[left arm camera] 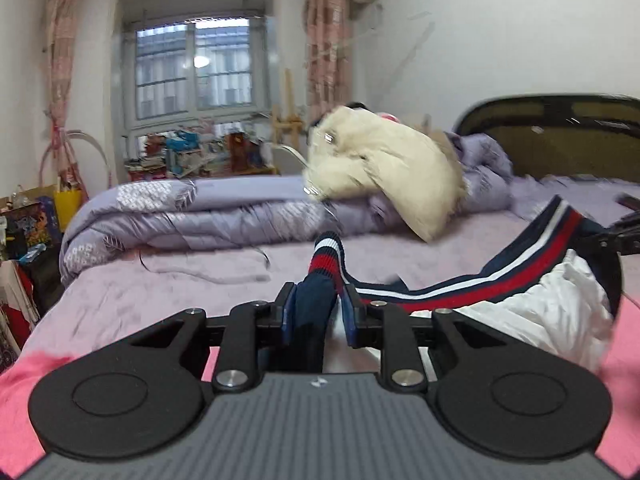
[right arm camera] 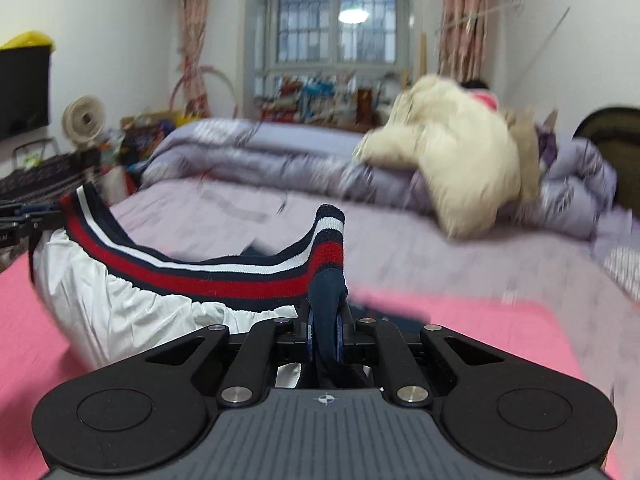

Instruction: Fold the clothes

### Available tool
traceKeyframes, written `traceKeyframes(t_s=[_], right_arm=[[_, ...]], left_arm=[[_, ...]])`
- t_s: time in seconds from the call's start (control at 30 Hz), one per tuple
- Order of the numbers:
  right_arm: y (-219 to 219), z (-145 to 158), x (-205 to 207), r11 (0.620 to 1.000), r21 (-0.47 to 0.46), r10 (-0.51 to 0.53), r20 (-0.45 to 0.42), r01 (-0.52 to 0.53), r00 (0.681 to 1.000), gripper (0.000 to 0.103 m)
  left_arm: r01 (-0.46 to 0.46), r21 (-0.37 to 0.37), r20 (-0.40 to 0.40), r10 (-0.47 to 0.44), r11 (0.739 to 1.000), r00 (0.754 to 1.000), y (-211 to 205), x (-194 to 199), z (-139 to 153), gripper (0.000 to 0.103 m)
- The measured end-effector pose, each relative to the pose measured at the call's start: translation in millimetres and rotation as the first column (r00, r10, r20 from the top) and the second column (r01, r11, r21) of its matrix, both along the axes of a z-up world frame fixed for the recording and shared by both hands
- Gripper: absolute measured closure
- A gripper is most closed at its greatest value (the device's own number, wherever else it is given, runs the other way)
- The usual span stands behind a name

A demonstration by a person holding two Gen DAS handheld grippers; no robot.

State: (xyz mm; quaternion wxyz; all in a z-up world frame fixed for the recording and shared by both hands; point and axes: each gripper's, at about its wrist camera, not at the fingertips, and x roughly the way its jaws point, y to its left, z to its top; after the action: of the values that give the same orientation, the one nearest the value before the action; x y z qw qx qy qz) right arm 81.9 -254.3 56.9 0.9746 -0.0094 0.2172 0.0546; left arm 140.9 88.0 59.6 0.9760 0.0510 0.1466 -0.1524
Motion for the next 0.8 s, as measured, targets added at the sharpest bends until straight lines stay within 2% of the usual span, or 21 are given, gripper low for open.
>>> traceKeyframes(t_s=[0.07, 0.1, 0.17, 0.2, 0.23, 0.27, 0.3, 0.33, 0.37, 0.43, 0.47, 0.5, 0.53, 0.57, 0.6, 0.63, 0.67, 0.7, 0.73, 0.8], right_arm=[[-3, 1, 48, 1.0, 0.005, -0.025, 0.006, 0.025, 1.0, 0.091], [-3, -4, 74, 0.999, 0.005, -0.035, -0.003, 0.035, 0.999, 0.09], [-2, -33, 131, 0.998, -0.014, -0.061, -0.07, 0.06, 0.996, 0.075], [-3, -53, 161, 0.995, -0.041, -0.092, -0.125, 0.087, 0.988, 0.05], [-4, -77, 187, 0.988, -0.085, -0.141, -0.216, 0.126, 0.966, 0.035], [-5, -102, 212, 0.976, -0.142, -0.203, -0.322, 0.165, 0.925, 0.036], [-7, -121, 224, 0.966, -0.18, -0.244, -0.387, 0.187, 0.889, 0.043], [-9, -135, 230, 0.958, -0.205, -0.272, -0.431, 0.199, 0.861, 0.046], [-12, -139, 226, 0.959, -0.194, -0.273, -0.417, 0.208, 0.867, 0.045], [-16, -132, 203, 0.965, -0.146, -0.254, -0.315, 0.218, 0.914, 0.044], [-15, -123, 191, 0.96, -0.156, -0.265, -0.253, 0.231, 0.93, 0.044], [-11, -112, 178, 0.953, -0.166, -0.281, -0.18, 0.253, 0.943, 0.044], [-6, -100, 164, 0.954, -0.15, -0.275, -0.106, 0.258, 0.956, 0.043], [1, -89, 150, 0.97, -0.104, -0.225, -0.058, 0.218, 0.973, 0.043], [11, -80, 137, 0.988, -0.046, -0.15, -0.047, 0.148, 0.988, 0.043], [25, -78, 128, 0.997, -0.002, -0.074, -0.067, 0.074, 0.995, 0.043], [40, -80, 122, 0.999, 0.034, 0.0, -0.096, 0.003, 0.995, 0.043], [57, -86, 121, 0.996, 0.059, 0.071, -0.137, -0.064, 0.988, 0.047], [74, -96, 124, 0.989, 0.08, 0.14, -0.185, -0.127, 0.973, 0.056], [106, -118, 139, 0.982, 0.052, 0.189, -0.254, -0.181, 0.949, 0.067]], left_arm=[[-0.055, -0.02, -0.035, 0.054, 0.998, 0.998, -7, 51, -3, 0.064], [-0.087, 0.019, -0.06, 0.088, 0.996, 0.994, -13, 77, -12, 0.06], [-0.172, 0.144, -0.136, 0.191, 0.975, 0.972, -26, 126, -41, 0.055], [-0.215, 0.222, -0.182, 0.257, 0.951, 0.949, -32, 149, -59, 0.053], [-0.248, 0.291, -0.237, 0.321, 0.924, 0.917, -34, 169, -77, 0.049], [-0.269, 0.333, -0.285, 0.368, 0.904, 0.885, -34, 183, -92, 0.049], [-0.288, 0.353, -0.318, 0.404, 0.89, 0.858, -31, 194, -103, 0.049], [-0.311, 0.309, -0.318, 0.406, 0.899, 0.857, -24, 194, -103, 0.049], [-0.34, 0.262, -0.313, 0.413, 0.903, 0.855, -15, 192, -102, 0.049], [-0.424, 0.149, -0.275, 0.449, 0.893, 0.85, 6, 181, -90, 0.048], [-0.46, 0.097, -0.256, 0.469, 0.883, 0.845, 15, 175, -84, 0.048], [-0.47, 0.069, -0.233, 0.473, 0.88, 0.85, 18, 168, -77, 0.048], [-0.429, 0.05, -0.21, 0.429, 0.902, 0.879, 15, 153, -73, 0.048], [-0.385, 0.033, -0.185, 0.384, 0.922, 0.904, 13, 139, -68, 0.048], [-0.338, 0.028, -0.161, 0.338, 0.941, 0.927, 9, 124, -65, 0.045], [-0.283, 0.062, -0.141, 0.289, 0.957, 0.947, 1, 108, -67, 0.041], [-0.235, 0.105, -0.121, 0.247, 0.966, 0.961, -12, 93, -73, 0.038], [-0.191, 0.151, -0.109, 0.209, 0.97, 0.972, -24, 82, -80, 0.031], [-0.16, 0.202, -0.109, 0.185, 0.966, 0.977, -37, 77, -90, 0.026], [-0.107, 0.302, -0.115, 0.148, 0.947, 0.982, -60, 69, -111, 0.026]])
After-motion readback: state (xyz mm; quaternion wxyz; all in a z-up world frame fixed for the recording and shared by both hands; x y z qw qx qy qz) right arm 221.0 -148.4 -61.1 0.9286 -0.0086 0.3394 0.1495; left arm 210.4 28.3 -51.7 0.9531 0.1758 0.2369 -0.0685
